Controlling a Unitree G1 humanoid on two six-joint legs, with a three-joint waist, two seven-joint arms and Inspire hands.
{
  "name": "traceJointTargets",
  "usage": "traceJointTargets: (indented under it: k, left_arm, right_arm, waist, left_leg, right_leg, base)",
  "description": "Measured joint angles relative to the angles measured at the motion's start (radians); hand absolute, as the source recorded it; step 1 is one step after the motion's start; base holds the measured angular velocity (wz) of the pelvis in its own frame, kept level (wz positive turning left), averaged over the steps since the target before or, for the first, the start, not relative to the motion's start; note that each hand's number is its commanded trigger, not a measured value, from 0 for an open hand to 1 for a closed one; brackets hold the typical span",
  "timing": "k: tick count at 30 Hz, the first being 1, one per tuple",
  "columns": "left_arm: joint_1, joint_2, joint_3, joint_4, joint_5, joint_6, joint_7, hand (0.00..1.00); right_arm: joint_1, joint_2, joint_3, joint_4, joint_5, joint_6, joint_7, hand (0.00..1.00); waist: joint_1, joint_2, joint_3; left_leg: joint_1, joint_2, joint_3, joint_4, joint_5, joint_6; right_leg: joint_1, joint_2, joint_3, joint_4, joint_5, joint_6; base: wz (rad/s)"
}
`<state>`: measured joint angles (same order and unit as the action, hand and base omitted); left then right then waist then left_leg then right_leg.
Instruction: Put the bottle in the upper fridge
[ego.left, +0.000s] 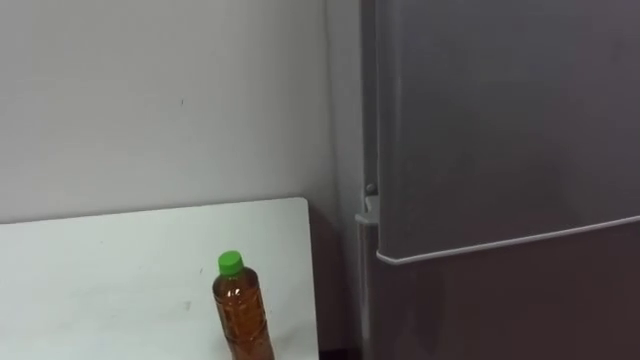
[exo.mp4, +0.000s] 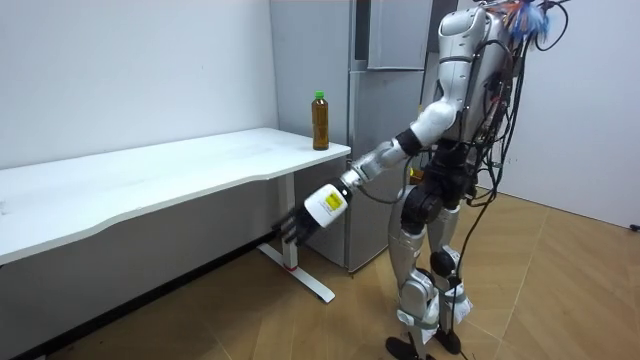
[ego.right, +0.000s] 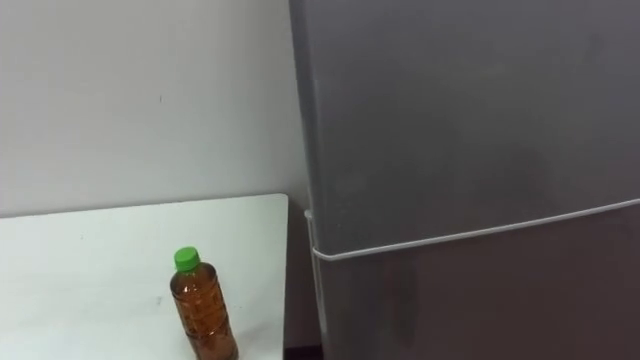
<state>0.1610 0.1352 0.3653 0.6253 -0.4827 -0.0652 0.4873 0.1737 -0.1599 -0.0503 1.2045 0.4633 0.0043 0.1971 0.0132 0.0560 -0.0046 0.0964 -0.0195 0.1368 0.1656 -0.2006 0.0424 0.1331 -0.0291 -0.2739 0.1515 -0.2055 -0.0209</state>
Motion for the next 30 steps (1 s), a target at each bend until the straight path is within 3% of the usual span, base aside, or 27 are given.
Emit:
traceJointTargets:
  k: [1, 3, 9, 14, 21, 30]
  left_arm:
    - [0.000, 0.000, 0.009, -0.059, -0.007, -0.001, 0.012, 0.00]
    - [-0.002, 0.013, 0.026, -0.158, -0.007, -0.017, 0.034, 0.00]
    - [-0.024, 0.042, 0.055, -0.318, -0.004, -0.034, 0.084, 0.00]
    - [-0.026, 0.043, 0.065, -0.515, -0.005, -0.037, 0.134, 0.00]
    - [-0.032, 0.043, 0.067, -0.733, 0.013, -0.039, 0.137, 0.00]
    - [-0.147, 0.043, 0.051, -0.929, 0.013, -0.033, 0.085, 0.00]
  right_arm:
    - [0.005, 0.002, -0.017, -0.008, -0.005, -0.002, -0.001, 0.00]
    - [0.014, 0.002, -0.036, -0.010, -0.011, -0.003, -0.001, 0.00]
    - [0.045, 0.008, -0.052, -0.043, -0.006, -0.005, -0.017, 0.00]
    - [0.058, 0.009, -0.050, -0.075, 0.002, -0.003, -0.035, 0.00]
    - [0.056, 0.017, -0.051, -0.072, -0.011, -0.003, -0.042, 0.00]
    - [0.044, 0.022, -0.050, -0.073, -0.041, 0.004, -0.042, 0.00]
  waist:
    - [0.000, 0.005, -0.0036]
    - [-0.003, -0.002, -0.0008]
    - [-0.002, 0.001, -0.0014]
    - [0.009, 0.000, -0.0014]
    - [0.006, -0.011, 0.0057]
    - [-0.019, -0.012, 0.0058]
  left_leg:
    - [0.000, 0.000, 0.000, -0.001, 0.000, 0.000]
    - [0.002, 0.000, 0.000, -0.002, 0.000, 0.000]
    - [0.001, 0.000, 0.000, -0.001, 0.000, 0.001]
    - [0.002, -0.001, -0.001, 0.003, -0.001, 0.001]
    - [-0.006, 0.000, -0.003, 0.005, -0.001, 0.001]
    - [-0.014, -0.001, -0.003, 0.006, -0.001, 0.001]
  right_leg:
    - [0.001, 0.000, 0.000, 0.000, 0.000, 0.000]
    - [0.002, 0.000, 0.000, 0.000, 0.000, 0.000]
    - [-0.002, 0.000, 0.002, 0.004, -0.001, 0.001]
    - [0.000, -0.001, 0.005, 0.005, -0.001, 0.001]
    - [-0.012, 0.000, 0.009, 0.004, -0.001, 0.000]
    - [-0.013, 0.000, 0.005, 0.002, 0.001, 0.001]
  base:
    - [0.00]
    - [0.00]
    - [-0.02]
    - [0.00]
    - [-0.01]
    - [0.01]
